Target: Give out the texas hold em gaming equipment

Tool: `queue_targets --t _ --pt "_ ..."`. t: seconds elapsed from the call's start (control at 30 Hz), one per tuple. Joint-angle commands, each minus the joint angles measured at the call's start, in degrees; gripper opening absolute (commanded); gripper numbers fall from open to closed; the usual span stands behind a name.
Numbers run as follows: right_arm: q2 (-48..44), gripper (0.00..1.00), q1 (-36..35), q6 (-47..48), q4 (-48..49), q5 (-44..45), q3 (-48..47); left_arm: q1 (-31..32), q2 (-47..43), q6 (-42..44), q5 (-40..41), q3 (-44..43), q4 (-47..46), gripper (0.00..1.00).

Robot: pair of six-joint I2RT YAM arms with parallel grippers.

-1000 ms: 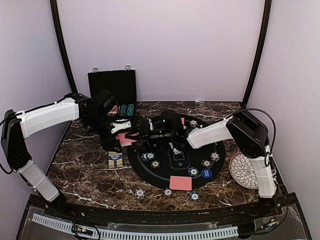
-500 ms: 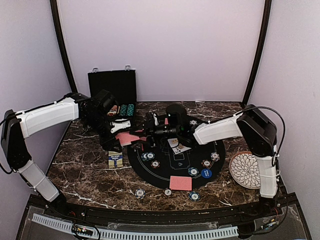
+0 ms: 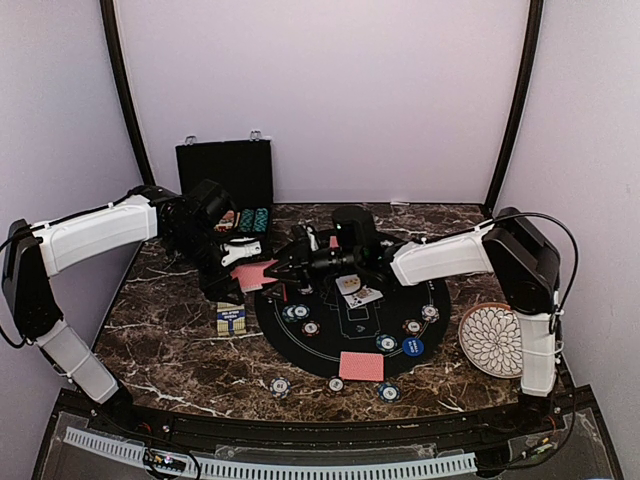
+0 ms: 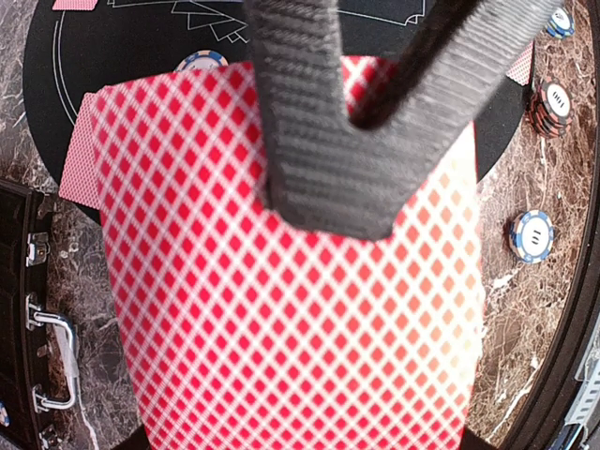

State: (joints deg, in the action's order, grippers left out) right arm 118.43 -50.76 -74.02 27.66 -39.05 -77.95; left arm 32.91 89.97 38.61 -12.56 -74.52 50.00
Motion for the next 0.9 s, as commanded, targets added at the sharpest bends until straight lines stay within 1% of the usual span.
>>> queue_targets --t 0.0,0.13,0.23,0.33,0.4,0.43,0.53,0.63,0.73,0.87 --pt "-2.7 0.0 0.9 1.6 -1.0 -0.4 0.8 0.0 -2.2 0.7 -0.2 -0.1 0.5 0.0" --pt "-6.0 0.0 2.0 3.2 -2.4 -0.1 3.3 0.0 -2.0 0.7 -0.2 -0.1 0.7 0.0" --pt "-9.6 0.0 3.3 6.8 -7.0 0.4 5.2 0.1 -2.0 0.8 0.0 0.0 0.8 0.0" --pt "-14.0 0.0 5.1 13.2 -16.9 1.9 6.2 0.0 -2.2 0.9 0.3 0.3 0.8 0.0" --pt "-16.9 0.0 6.4 20.1 -27.6 4.7 5.5 0.0 -2.2 1.1 0.6 0.5 0.6 0.0" --pt "-17.9 0.0 7.1 23.5 -33.8 6.8 5.0 0.1 -2.2 1.1 0.9 0.6 0.4 0.0" --pt "-20.4 0.0 8.9 34.3 -53.0 17.6 1.9 0.0 -2.0 1.0 1.0 0.6 0.5 0.0" --pt "-20.6 0.0 9.1 40.5 -65.8 29.5 -0.6 0.0 -1.8 0.9 1.0 0.6 0.5 0.0" --pt "-19.7 0.0 9.0 43.4 -73.9 39.0 -2.1 0.0 -1.7 0.9 1.0 0.5 0.5 0.0" --pt "-17.7 0.0 7.1 44.1 -80.8 53.2 -4.0 0.0 -1.8 0.9 0.9 0.3 0.5 0.0"
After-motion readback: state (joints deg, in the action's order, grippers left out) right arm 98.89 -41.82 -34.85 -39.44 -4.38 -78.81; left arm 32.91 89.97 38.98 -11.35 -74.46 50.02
